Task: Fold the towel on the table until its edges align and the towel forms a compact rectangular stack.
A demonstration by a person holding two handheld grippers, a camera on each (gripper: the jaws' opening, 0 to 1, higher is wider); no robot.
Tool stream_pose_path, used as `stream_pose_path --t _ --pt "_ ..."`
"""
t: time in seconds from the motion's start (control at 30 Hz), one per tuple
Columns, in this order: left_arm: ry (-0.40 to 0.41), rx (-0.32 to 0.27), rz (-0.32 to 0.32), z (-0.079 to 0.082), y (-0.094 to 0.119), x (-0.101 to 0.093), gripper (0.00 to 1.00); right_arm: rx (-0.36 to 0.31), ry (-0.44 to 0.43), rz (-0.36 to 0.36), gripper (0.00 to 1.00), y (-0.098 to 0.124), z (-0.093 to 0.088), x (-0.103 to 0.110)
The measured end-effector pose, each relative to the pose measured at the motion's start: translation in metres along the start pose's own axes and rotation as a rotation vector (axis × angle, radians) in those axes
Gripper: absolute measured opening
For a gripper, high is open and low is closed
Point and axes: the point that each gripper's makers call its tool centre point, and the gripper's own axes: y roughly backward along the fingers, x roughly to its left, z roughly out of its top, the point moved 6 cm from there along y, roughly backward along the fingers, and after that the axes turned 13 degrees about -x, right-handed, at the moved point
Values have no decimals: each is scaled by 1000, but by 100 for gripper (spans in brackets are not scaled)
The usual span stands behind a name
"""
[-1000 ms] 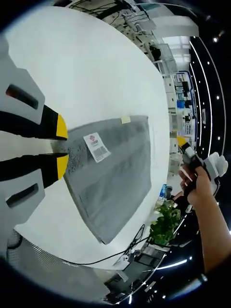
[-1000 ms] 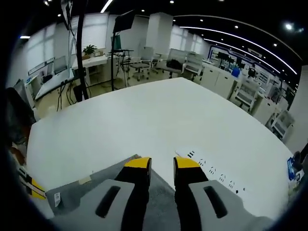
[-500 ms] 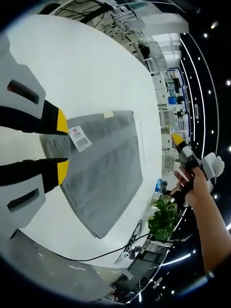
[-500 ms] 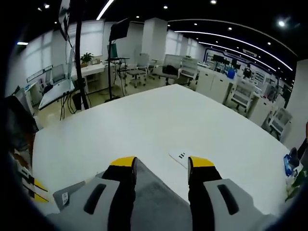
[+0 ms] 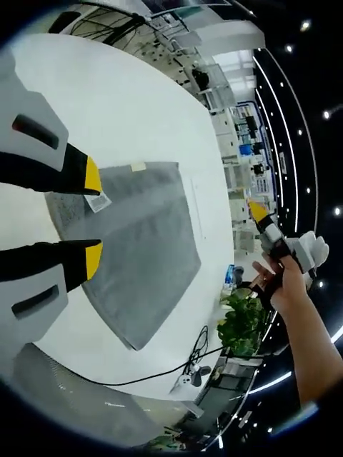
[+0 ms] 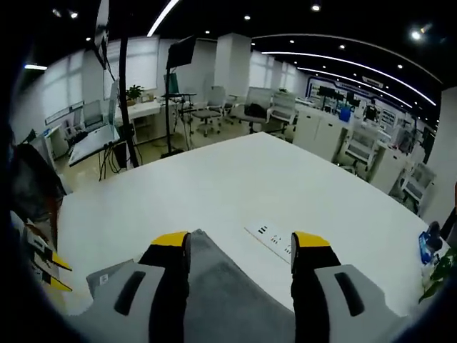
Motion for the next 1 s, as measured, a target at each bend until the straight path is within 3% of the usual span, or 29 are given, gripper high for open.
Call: stream_pose_path --t 0.13,0.27,0.37,0.53,0.73,1.0 --pt "-4 14 41 0 4 -4 42 -7 -1 18 63 9 -2 4" --pt "21 -8 63 7 7 -10 53 -6 -14 37 70 19 -2 5" --pt "37 -20 72 12 7 -19 66 -6 -33 39 75 26 1 1" --pt "41 -37 88 15 7 -25 78 4 1 52 83 39 3 -4" --pt "54 -45 96 21 7 -39 86 -2 7 45 85 56 8 -13" --pt "64 -55 107 32 5 -60 88 -32 -18 37 89 79 11 -33"
